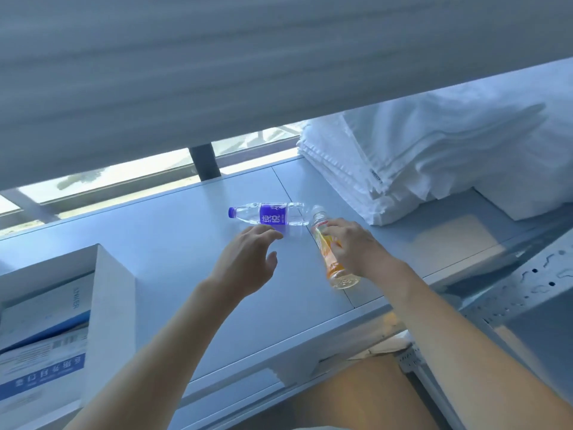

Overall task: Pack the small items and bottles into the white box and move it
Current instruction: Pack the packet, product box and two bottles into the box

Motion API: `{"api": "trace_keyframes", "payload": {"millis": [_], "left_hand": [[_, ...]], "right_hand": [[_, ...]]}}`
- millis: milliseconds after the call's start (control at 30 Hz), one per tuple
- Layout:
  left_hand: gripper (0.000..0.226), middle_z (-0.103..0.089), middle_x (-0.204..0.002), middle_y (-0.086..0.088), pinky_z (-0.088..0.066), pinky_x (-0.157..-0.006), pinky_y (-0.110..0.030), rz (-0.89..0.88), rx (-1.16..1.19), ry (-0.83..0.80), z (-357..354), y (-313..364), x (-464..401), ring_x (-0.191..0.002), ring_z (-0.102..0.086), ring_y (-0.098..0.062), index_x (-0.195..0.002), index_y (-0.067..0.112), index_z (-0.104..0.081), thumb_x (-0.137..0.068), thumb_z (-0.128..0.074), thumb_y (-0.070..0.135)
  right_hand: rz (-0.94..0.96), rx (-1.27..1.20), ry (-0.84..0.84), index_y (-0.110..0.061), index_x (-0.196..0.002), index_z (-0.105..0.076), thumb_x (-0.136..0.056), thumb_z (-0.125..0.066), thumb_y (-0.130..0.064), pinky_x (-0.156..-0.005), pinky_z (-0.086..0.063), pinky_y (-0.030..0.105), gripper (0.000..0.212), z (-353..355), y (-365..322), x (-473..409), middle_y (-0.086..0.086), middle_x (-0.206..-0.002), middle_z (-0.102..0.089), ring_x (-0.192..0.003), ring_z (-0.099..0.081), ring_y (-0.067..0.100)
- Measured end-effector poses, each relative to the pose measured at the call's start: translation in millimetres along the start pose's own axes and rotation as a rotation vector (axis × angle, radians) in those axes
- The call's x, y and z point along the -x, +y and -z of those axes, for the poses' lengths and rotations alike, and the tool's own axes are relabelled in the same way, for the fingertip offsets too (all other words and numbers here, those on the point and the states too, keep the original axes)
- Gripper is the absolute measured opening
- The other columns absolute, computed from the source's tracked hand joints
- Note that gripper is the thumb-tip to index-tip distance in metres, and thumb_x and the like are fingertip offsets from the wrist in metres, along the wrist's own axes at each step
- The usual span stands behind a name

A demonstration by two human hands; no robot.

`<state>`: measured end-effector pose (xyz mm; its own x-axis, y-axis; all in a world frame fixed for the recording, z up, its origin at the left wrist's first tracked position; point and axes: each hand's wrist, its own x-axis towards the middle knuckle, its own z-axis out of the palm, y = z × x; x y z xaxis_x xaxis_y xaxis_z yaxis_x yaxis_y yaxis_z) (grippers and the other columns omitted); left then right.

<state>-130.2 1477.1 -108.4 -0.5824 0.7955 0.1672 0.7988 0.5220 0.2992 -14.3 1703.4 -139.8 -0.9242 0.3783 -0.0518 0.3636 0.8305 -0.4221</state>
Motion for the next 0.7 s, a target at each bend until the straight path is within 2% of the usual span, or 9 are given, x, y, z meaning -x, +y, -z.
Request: {"api": "trace_keyframes", "payload": {"millis": [100, 233, 300, 400, 467, 600, 700], "left_hand": [[0.038, -0.060, -0.138, 0.008, -0.046, -0.098, -0.031, -0.010, 0.024, -0.022, -19, 19, -8, -0.128, -0.053, -0.017, -0.134, 0.023, -0.062, -0.096, -0.062, 0.022], [0.038, -0.060, -0.137, 0.006, -0.048, -0.099, -0.033, -0.020, 0.079, -0.045, -44, 39, -11, -0.126, -0.055, -0.018, -0.134, 0.023, -0.062, -0.096, -0.062, 0.025], [0.040, -0.059, -0.139, 0.005, -0.049, -0.101, -0.035, -0.013, 0.114, -0.060, -56, 47, -11, -0.127, -0.055, -0.019, -0.136, 0.023, -0.059, -0.097, -0.062, 0.030], [0.050, -0.055, -0.143, 0.003, -0.048, -0.105, -0.040, 0.017, 0.184, -0.090, -72, 56, -11, -0.130, -0.053, -0.020, -0.143, 0.025, -0.050, -0.097, -0.061, 0.041], [0.061, -0.052, -0.146, 0.003, -0.046, -0.107, -0.038, 0.043, 0.229, -0.098, -80, 61, -10, -0.132, -0.052, -0.020, -0.148, 0.025, -0.043, -0.095, -0.063, 0.048], [0.088, -0.034, -0.155, 0.003, -0.046, -0.107, -0.042, 0.114, 0.310, -0.129, -96, 65, -7, -0.135, -0.048, -0.022, -0.156, 0.027, -0.025, -0.086, -0.071, 0.053], [0.095, -0.028, -0.157, 0.001, -0.049, -0.102, -0.047, 0.172, 0.319, -0.135, -107, 65, -6, -0.133, -0.049, -0.028, -0.156, 0.031, -0.020, -0.082, -0.073, 0.056]], "right_hand": [[-0.025, 0.008, -0.034, -0.025, -0.133, -0.067, -0.093, -0.047, -0.001, -0.109, -0.043, 0.044, 0.050, 5, 30, 8, -0.005, -0.148, -0.052, -0.130, -0.052, 0.029], [-0.037, 0.006, -0.120, -0.032, -0.145, -0.056, -0.083, -0.047, 0.015, -0.106, -0.042, 0.026, 0.078, 2, 59, 20, -0.008, -0.154, -0.045, -0.133, -0.051, 0.020], [-0.016, -0.008, -0.130, -0.035, -0.149, -0.050, -0.082, -0.050, 0.016, -0.105, -0.044, 0.026, 0.085, -1, 68, 24, -0.009, -0.153, -0.046, -0.131, -0.053, 0.020], [0.049, -0.064, -0.099, -0.034, -0.152, -0.047, -0.091, -0.067, -0.008, -0.104, -0.050, 0.037, 0.069, -11, 71, 28, -0.003, -0.145, -0.058, -0.125, -0.060, 0.023], [0.066, -0.087, -0.079, -0.033, -0.149, -0.050, -0.094, -0.068, -0.021, -0.100, -0.052, 0.040, 0.060, -16, 70, 32, 0.001, -0.137, -0.065, -0.119, -0.064, 0.025], [0.099, -0.079, -0.086, -0.035, -0.146, -0.054, -0.093, -0.069, -0.026, -0.097, -0.053, 0.038, 0.056, -25, 66, 39, 0.000, -0.131, -0.069, -0.116, -0.065, 0.024], [0.126, -0.084, -0.094, -0.037, -0.148, -0.051, -0.093, -0.069, -0.022, -0.099, -0.050, 0.034, 0.060, -31, 61, 44, -0.007, -0.135, -0.067, -0.118, -0.064, 0.019]]}}
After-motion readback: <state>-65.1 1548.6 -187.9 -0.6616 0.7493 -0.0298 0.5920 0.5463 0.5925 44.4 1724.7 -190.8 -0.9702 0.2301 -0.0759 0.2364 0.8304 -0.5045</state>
